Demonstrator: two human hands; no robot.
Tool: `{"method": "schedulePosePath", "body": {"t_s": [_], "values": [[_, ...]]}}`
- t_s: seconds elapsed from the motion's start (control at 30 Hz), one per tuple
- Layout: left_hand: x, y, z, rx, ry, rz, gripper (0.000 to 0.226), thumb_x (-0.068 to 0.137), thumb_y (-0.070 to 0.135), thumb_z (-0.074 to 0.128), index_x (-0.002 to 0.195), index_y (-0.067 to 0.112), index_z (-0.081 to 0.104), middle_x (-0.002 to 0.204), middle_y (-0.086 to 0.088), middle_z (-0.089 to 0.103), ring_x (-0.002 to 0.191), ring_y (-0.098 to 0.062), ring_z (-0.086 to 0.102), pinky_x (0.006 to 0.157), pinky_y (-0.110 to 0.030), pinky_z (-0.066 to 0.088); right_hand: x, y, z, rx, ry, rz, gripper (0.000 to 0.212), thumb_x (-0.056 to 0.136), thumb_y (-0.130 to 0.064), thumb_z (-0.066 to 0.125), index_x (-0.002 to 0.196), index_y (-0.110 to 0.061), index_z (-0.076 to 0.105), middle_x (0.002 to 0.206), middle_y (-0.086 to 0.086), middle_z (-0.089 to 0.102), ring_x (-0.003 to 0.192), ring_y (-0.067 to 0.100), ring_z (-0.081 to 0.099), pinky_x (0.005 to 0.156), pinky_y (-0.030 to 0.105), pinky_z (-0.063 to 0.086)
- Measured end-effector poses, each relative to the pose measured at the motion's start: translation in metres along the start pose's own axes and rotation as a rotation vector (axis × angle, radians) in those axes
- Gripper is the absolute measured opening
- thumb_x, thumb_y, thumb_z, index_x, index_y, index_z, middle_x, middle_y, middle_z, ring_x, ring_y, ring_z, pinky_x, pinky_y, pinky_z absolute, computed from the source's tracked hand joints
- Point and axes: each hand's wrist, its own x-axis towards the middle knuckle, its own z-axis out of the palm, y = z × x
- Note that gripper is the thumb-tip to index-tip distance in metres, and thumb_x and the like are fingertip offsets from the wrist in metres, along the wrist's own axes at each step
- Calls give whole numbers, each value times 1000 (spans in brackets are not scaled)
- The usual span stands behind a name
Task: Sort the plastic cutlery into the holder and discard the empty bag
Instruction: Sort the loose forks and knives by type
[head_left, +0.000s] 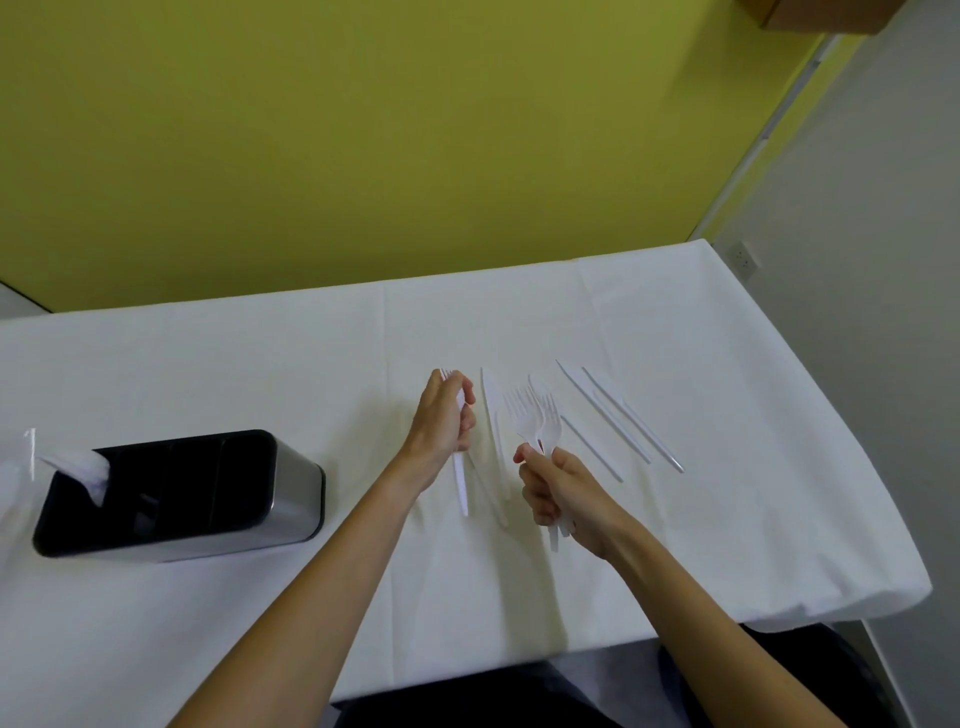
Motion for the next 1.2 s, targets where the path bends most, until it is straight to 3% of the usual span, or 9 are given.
{"method": "schedulePosePath", "body": {"t_s": [0.1,0.27,0.37,0.57,0.73,0.8,0.9,1.07,1.2], "values": [[-1,-2,-2,84,16,58,32,99,26,35,79,13,56,74,-5,46,60,-16,44,56,-21,38,-1,1,0,-121,10,-27,27,101,-28,38,90,-8,52,61,2,44,52,16,41,58,31,41],[-6,-8,-5,5,-97,71,28,98,33,48,104,18,71,118,11,63,109,0,50,87,-22,35,-2,0,3,-85,-36,-31,33,103,-25,33,88,-9,58,87,7,67,79,21,63,76,36,51],[-8,-4,-4,14,-73,79,28,95,31,55,110,12,70,102,21,65,99,10,52,78,-11,37,0,3,4,-69,-25,-64,36,103,-26,33,89,-11,62,103,7,71,99,23,67,89,41,53],[-7,-6,-5,-8,-13,103,22,93,23,60,108,10,69,81,14,61,55,17,52,52,1,37,3,4,10,-75,-70,-48,40,103,-30,32,112,-7,63,115,2,69,106,17,66,97,38,50],[-11,-6,-5,-95,-33,28,16,92,22,61,102,13,69,72,8,61,50,-2,44,48,-11,33,-1,2,17,114,-174,67,36,103,-30,35,118,-4,56,93,7,71,81,25,69,82,34,55],[-10,-6,-7,-126,-69,12,14,93,22,60,100,15,69,74,3,58,52,-7,33,47,-16,26,-1,4,17,143,-162,59,32,103,-29,36,112,-6,56,78,5,60,63,18,56,69,31,52],[-10,-4,-7,-78,-72,35,18,93,26,60,99,11,69,75,3,54,53,-8,37,47,-19,31,1,9,14,33,-84,-4,30,103,-30,37,106,-10,59,75,1,49,59,13,45,63,28,44],[-8,-3,-5,195,-43,133,20,94,16,57,110,10,68,93,-1,61,57,-13,49,56,-21,46,-4,10,13,-13,-74,-39,31,103,-29,34,104,-8,58,74,2,54,60,15,50,63,29,46],[-8,-4,-8,250,-151,163,17,94,16,57,105,16,71,114,-5,59,62,-17,56,59,-22,49,-8,8,9,58,-174,-38,33,104,-29,32,107,-6,56,72,6,57,59,20,53,61,28,46]]}}
